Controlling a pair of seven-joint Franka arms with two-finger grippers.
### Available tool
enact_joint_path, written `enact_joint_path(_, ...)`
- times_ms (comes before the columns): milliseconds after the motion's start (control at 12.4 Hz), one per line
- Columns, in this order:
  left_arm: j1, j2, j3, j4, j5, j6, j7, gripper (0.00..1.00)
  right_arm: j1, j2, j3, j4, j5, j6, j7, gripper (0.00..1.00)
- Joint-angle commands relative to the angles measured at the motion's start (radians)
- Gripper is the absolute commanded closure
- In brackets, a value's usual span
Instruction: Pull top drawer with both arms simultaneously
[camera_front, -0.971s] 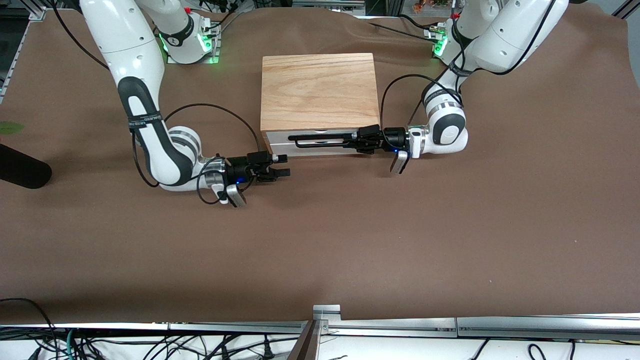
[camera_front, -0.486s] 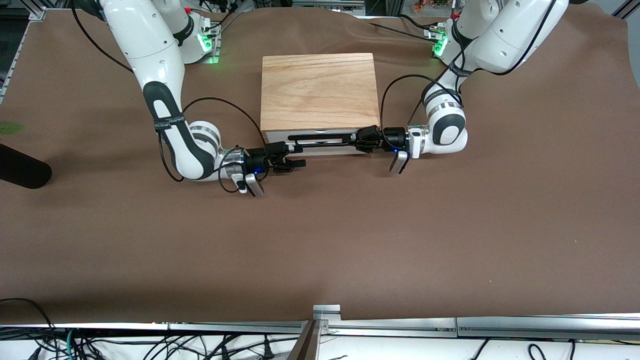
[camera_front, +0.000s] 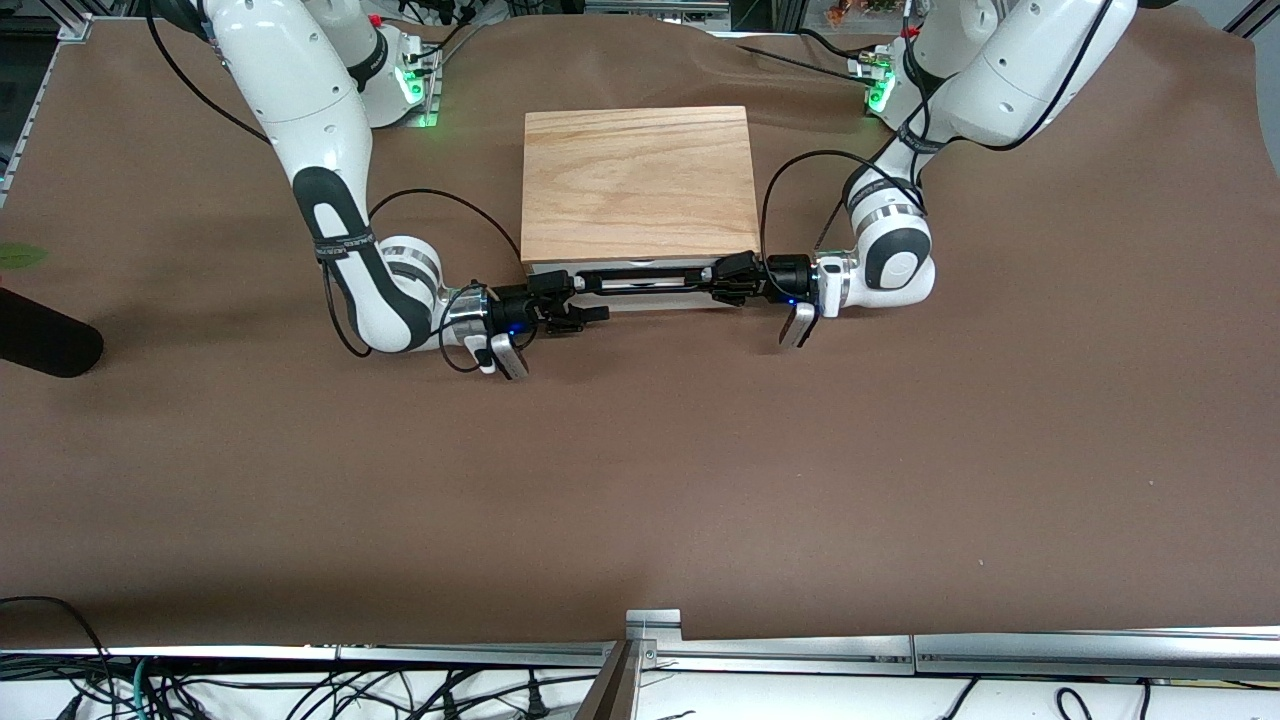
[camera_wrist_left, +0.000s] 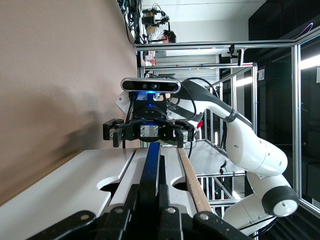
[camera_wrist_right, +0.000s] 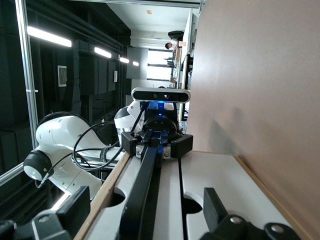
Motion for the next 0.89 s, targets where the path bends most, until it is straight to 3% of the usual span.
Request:
enact_joint_path(0, -0.02, -0.004, -0.025, -0.06, -0.004, 0.006, 0.073, 1.0, 0.002, -0.022, -0.002, -0.039, 0.018, -0.016, -0.031, 0.06)
enact_joint_path(324, -0.018, -0.004, -0.025, -0.06, -0.002, 0.006, 0.073, 1.0, 0.003, -0.024, -0.002, -0.043, 0.018, -0.016, -0.034, 0.35)
enact_joint_path(486, -0.018, -0.004, -0.025, -0.06, -0.002, 0.006, 0.075, 1.0, 0.003, -0.039, -0.002, -0.054, 0.017, -0.017, -0.036, 0.43)
enact_joint_path(810, -0.018, -0.003, -0.025, -0.059, -0.001, 0.006, 0.075, 1.0, 0.003, -0.075, 0.0, -0.094, 0.015, -0.019, -0.039, 0.42)
